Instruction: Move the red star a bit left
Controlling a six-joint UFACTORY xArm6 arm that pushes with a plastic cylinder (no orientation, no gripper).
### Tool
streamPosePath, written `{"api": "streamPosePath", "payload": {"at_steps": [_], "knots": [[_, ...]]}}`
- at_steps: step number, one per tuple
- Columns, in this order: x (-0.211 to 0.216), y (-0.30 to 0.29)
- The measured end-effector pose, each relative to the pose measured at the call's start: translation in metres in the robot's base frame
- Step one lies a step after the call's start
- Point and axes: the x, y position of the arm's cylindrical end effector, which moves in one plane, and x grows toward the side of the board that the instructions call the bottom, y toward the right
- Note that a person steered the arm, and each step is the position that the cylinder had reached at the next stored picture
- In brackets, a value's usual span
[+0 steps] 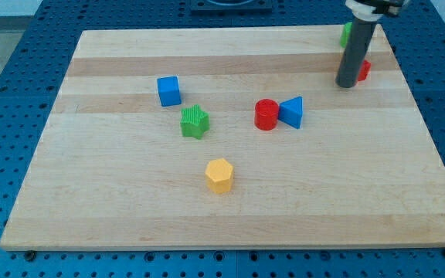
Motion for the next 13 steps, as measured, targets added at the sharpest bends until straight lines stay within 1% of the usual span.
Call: {"api": "streamPosePath", "payload": {"at_steps": [1,3,4,5,6,7,9,12,13], "knots": [[0.000,0.017],[0.005,0.024],[0.022,0.025],[0.019,0.042],[-0.005,0.057],[-0.012,0.060],[0.003,0.059],[0.000,0.068],[-0.009,0.069]]}}
